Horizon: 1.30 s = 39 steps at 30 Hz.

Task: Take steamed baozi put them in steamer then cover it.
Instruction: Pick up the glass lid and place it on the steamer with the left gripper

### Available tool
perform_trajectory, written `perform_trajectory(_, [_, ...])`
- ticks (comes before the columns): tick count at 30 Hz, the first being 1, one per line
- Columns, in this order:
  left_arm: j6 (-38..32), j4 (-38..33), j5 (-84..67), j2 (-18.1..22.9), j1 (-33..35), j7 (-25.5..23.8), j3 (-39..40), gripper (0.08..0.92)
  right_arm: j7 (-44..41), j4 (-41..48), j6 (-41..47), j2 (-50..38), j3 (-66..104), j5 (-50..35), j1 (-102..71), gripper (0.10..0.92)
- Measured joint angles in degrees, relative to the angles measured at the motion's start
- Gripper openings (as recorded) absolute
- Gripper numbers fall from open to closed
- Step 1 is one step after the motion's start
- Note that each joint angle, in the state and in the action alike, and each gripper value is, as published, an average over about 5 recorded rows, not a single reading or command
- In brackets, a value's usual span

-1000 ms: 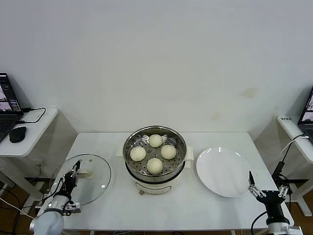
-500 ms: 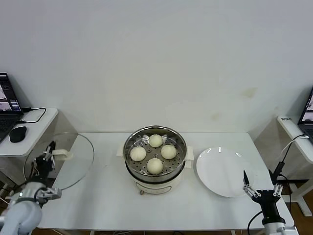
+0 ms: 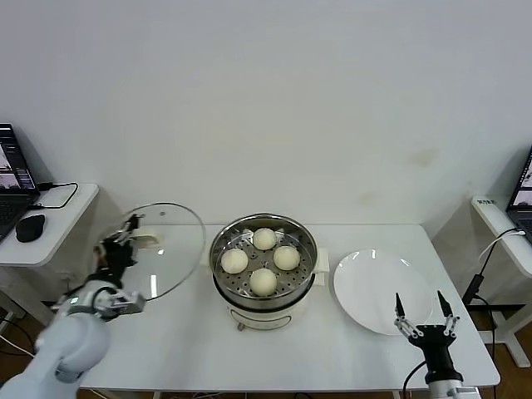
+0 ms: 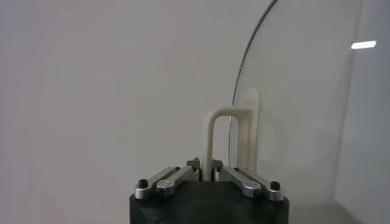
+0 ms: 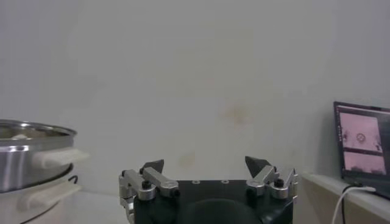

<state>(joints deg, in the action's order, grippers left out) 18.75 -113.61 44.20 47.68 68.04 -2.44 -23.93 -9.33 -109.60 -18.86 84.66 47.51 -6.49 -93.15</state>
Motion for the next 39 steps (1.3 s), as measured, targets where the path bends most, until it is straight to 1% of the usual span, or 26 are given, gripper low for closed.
perform_trajectory(4, [3.17,0.05,0.63,1.61,-5.98,-1.95,7.60,0.155,0.56,1.06,-0.30,0.84,-0.76,1.68,0.59,0.822])
perform_trajectory(10, [7.22,0.88,4.03,5.57,-13.82,-5.67,17.45,0.155,1.07,2.01,-0.59,1.97,-1.88,3.92,1.30,0.823])
perform_trajectory(17, [10.57,2.41,9.58,10.74,-19.63,-10.46,25.60,0.155,1.35,2.82,-1.12,2.99,-2.80,6.22,1.74,0.823])
perform_trajectory(21, [11.29,3.62,13.52,13.59,-21.27,-12.82,28.21,0.155,1.40,3.00,-1.45,3.48,-3.38,7.27,1.75,0.823])
perform_trajectory(26, [11.58,5.49,18.01,16.67,-22.92,-14.57,30.09,0.155,1.48,3.39,-1.86,3.86,-3.90,8.29,1.73,0.823])
perform_trajectory(33, [11.52,8.15,22.44,20.14,-24.00,-15.70,31.83,0.155,1.50,3.56,-2.05,3.88,-4.16,8.83,1.79,0.822])
perform_trajectory(39, [11.07,10.17,25.07,22.31,-24.04,-16.21,32.39,0.155,1.49,3.78,-2.14,3.89,-4.51,9.13,1.87,0.823])
